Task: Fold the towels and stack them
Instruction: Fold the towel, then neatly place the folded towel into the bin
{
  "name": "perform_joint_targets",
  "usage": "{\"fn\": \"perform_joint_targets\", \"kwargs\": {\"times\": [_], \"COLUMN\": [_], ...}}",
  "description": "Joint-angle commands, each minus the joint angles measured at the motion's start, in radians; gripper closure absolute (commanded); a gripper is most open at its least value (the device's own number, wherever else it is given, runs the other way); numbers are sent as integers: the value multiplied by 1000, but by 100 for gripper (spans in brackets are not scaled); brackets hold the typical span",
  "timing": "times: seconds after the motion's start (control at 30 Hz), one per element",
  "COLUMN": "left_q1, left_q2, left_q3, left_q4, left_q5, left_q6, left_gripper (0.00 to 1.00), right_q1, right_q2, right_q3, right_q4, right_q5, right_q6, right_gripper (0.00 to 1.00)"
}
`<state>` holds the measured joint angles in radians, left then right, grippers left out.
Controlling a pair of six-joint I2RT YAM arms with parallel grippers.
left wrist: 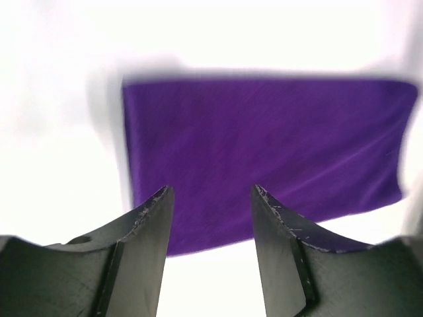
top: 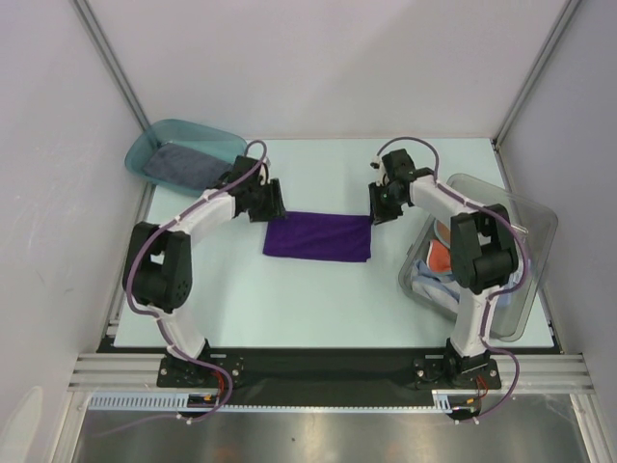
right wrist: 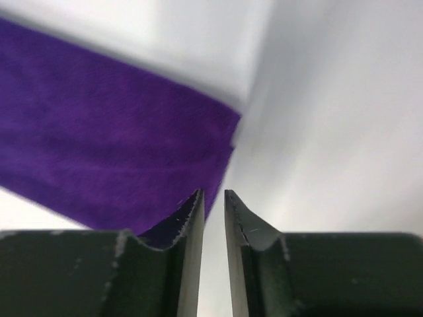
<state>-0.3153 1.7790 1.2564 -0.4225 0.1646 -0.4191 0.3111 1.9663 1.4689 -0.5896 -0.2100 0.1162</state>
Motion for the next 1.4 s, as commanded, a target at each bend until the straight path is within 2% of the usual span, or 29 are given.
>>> {"fn": "perform_joint_targets", "kwargs": {"times": [0.0, 0.07, 0.17, 0.5, 0.8, 0.93, 1.03, 1.13, 1.2, 1.23, 1.3, 1.33, 1.37], "left_q1": [5, 8, 19, 62, 74, 74, 74, 74, 74, 74, 76, 78, 78], "left_q2": [42, 97, 166, 299, 260, 159, 70, -10, -47, -58, -76, -78, -79], "left_q3": [98, 132, 162, 224, 251, 262, 247, 166, 86, 55, -20, -40, -70], "left_q4": [7, 14, 44, 91, 51, -5, -70, -78, -65, -50, -15, -4, 7], "left_q5": [33, 33, 45, 69, 102, 82, 18, -19, -25, -23, -13, -11, -10], "left_q6": [55, 65, 71, 83, 108, 144, 175, 192, 191, 189, 183, 178, 171], "left_gripper": [44, 44, 45, 46, 44, 41, 37, 33, 32, 32, 29, 29, 28], "right_q1": [26, 39, 49, 92, 98, 100, 100, 98, 100, 100, 100, 100, 100], "right_q2": [-110, -130, -152, -141, -204, -245, -282, -317, -339, -346, -360, -375, -385], "right_q3": [5, -28, -93, -300, -323, -294, -282, -271, -257, -252, -243, -234, -228], "right_q4": [-58, -53, -9, 116, 103, 82, 74, 82, 85, 85, 85, 80, 76], "right_q5": [-18, -49, -136, -103, -60, -88, -107, -137, -141, -143, -144, -143, -140], "right_q6": [30, 43, 57, 80, 83, 86, 91, 100, 111, 111, 114, 112, 112], "right_gripper": [79, 87, 91, 94, 93, 88, 78, 73, 60, 50, 20, 1, 0]}}
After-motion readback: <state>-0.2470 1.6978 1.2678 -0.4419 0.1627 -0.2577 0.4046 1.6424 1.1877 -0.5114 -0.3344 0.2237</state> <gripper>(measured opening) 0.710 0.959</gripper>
